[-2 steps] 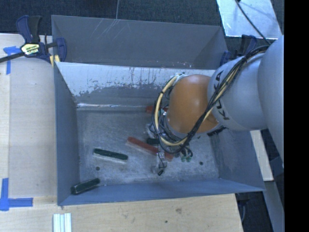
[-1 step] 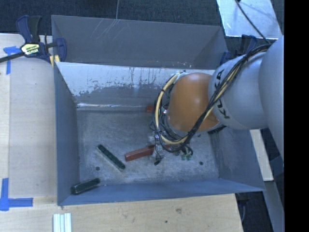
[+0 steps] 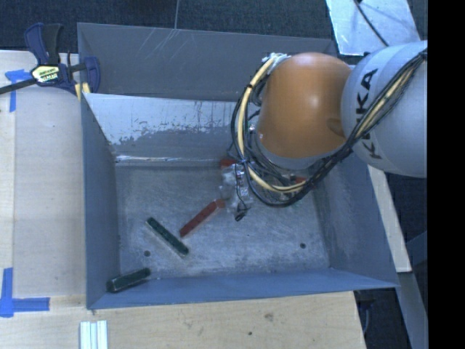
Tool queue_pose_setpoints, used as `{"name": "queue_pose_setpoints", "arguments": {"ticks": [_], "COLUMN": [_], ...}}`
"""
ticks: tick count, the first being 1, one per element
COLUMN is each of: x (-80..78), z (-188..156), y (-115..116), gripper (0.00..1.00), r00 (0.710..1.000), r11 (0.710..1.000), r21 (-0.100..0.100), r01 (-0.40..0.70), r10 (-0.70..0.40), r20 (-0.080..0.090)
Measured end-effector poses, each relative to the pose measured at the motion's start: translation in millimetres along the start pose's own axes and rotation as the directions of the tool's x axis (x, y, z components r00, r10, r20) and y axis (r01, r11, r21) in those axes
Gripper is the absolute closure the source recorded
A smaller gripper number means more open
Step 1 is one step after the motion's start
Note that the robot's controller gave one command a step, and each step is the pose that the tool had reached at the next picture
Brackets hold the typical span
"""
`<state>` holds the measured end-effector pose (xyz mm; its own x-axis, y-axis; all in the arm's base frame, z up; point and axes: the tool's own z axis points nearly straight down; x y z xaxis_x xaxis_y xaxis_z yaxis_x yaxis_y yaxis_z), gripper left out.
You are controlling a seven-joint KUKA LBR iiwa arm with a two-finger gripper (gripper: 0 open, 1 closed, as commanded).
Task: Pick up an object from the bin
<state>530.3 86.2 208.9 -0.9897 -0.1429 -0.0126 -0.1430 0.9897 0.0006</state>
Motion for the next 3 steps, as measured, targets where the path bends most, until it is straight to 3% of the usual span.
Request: {"name": "queue_pose_setpoints", "arguments": {"ticks": [1, 2, 3], "x": [1.9, -38.0, -55.8], "z": [5.0, 143.7, 65.7], "y": [-1.0, 37.9, 63.9], "gripper": [0.0, 0.0, 0.0], "r00": [1.0, 0.994, 0.897], "r11": [1.0, 0.994, 0.897], "r21": [0.0, -0.002, -0.002], "r01": [-0.003, 0.108, 0.442], "r10": [0.003, -0.108, -0.442], "r20": [-0.01, -0.013, -0.001]}}
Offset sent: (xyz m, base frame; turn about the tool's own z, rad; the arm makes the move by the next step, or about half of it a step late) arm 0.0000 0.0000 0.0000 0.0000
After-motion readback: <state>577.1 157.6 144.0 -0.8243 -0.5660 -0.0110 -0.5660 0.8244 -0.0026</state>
